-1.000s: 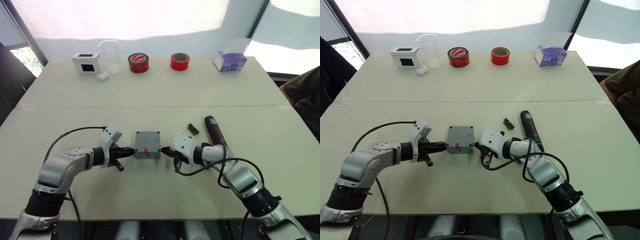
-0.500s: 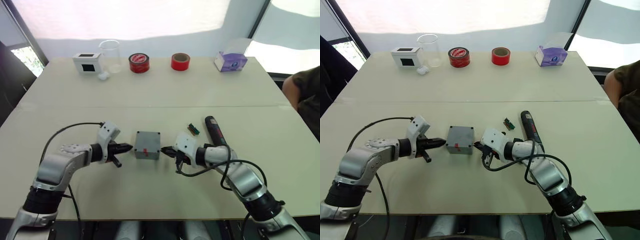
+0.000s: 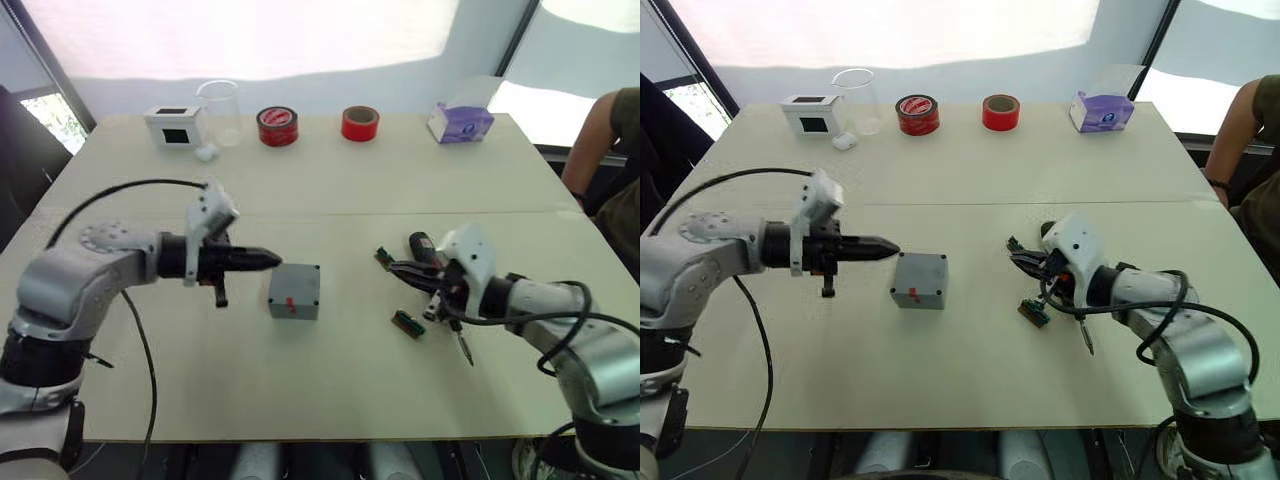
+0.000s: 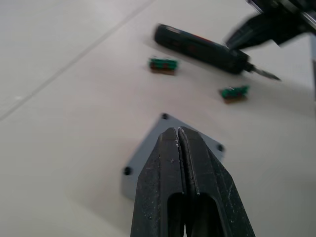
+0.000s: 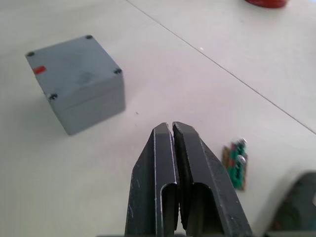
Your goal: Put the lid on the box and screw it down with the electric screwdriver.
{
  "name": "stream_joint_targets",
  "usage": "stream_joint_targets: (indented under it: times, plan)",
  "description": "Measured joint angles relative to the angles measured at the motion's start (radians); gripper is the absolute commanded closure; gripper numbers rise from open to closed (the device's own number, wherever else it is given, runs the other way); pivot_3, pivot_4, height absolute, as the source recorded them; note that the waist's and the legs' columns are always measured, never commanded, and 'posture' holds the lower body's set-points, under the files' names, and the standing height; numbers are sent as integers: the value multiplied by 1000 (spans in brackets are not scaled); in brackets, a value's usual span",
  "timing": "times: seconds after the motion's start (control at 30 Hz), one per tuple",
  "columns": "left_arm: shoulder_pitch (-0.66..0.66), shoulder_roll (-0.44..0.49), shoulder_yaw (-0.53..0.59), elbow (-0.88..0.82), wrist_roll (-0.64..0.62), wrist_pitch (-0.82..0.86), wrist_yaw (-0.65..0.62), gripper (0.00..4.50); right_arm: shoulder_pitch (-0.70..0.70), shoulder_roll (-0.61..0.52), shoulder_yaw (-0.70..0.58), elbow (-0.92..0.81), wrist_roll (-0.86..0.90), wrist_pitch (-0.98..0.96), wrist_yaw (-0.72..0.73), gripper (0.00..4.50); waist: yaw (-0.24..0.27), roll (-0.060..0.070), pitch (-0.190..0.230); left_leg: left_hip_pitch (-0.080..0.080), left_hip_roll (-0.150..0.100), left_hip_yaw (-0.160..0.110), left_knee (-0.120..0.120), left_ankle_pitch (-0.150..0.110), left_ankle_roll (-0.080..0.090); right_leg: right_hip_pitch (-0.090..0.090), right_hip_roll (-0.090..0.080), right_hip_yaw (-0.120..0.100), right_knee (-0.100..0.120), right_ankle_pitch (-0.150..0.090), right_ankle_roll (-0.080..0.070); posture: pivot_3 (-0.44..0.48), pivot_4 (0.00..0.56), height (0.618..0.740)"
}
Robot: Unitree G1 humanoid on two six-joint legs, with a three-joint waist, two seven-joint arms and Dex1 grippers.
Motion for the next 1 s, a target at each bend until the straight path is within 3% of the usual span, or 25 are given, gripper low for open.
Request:
stream_joint_targets:
  times: [0.07, 0.27, 0.37, 0.4, 0.47, 0.53, 0.67, 0.83, 1.0]
  plan:
    - [-1, 14, -23, -17, 2, -14, -23, 4500, 28, -11, -8, -19, 21, 18, -4, 3632, -1, 0, 0, 0, 0, 0, 0, 0, 0, 0, 0, 0, 0, 0, 0, 0, 150, 740]
    - [-11, 63, -124, -46, 68, -111, -104, 4500, 198, -104, -32, -56, 47, 40, 7, 1228, 1, 0, 0, 0, 0, 0, 1, 0, 1, 2, 1, 0, -1, 0, 0, 0, 150, 740]
    - [-9, 83, -144, -44, 101, -151, -134, 4500, 216, -110, -30, -62, 48, 43, -1, 204, -1, 0, 0, 1, 0, 0, 1, 0, 1, 2, 2, 0, 0, 0, 0, 0, 150, 740]
    - [-6, 92, -147, -43, 110, -165, -141, 4500, 220, -113, -30, -62, 48, 46, -7, 75, 0, 0, 0, 1, 0, 0, 1, 0, 1, 2, 3, 0, 0, 0, 0, 0, 150, 740]
    - [1, 109, -151, -43, 124, -177, -158, 4500, 234, -120, -30, -60, 47, 50, -23, 75, 1, 0, 0, 1, 0, 0, 1, 0, 1, 2, 3, 0, 0, 0, 0, 0, 150, 740]
    - [8, 109, -151, -44, 124, -185, -162, 4500, 236, -120, -30, -57, 47, 51, -32, 531, 2, 0, 0, 1, 0, 0, 1, 0, 1, 2, 3, 0, 0, 0, 0, 0, 150, 740]
    - [22, 109, -151, -48, 124, -188, -165, 4500, 242, -124, -31, -52, 53, 49, -35, 1880, 3, 0, 0, 1, 0, 0, 2, 0, 1, 3, 3, -1, 0, 0, 0, 0, 150, 740]
    - [27, 109, -151, -54, 123, -187, -161, 4500, 243, -127, -29, -51, 57, 48, -42, 3996, 2, 0, 0, 1, 0, 0, 2, 0, 2, 3, 3, -1, 0, 0, 0, 0, 150, 740]
    - [28, 109, -151, -64, 120, -185, -153, 4500, 241, -132, -10, -34, 45, 37, -58, 3996, 2, 0, 0, 1, 0, 0, 2, 0, 2, 3, 4, -1, 0, 0, 0, 0, 150, 740]
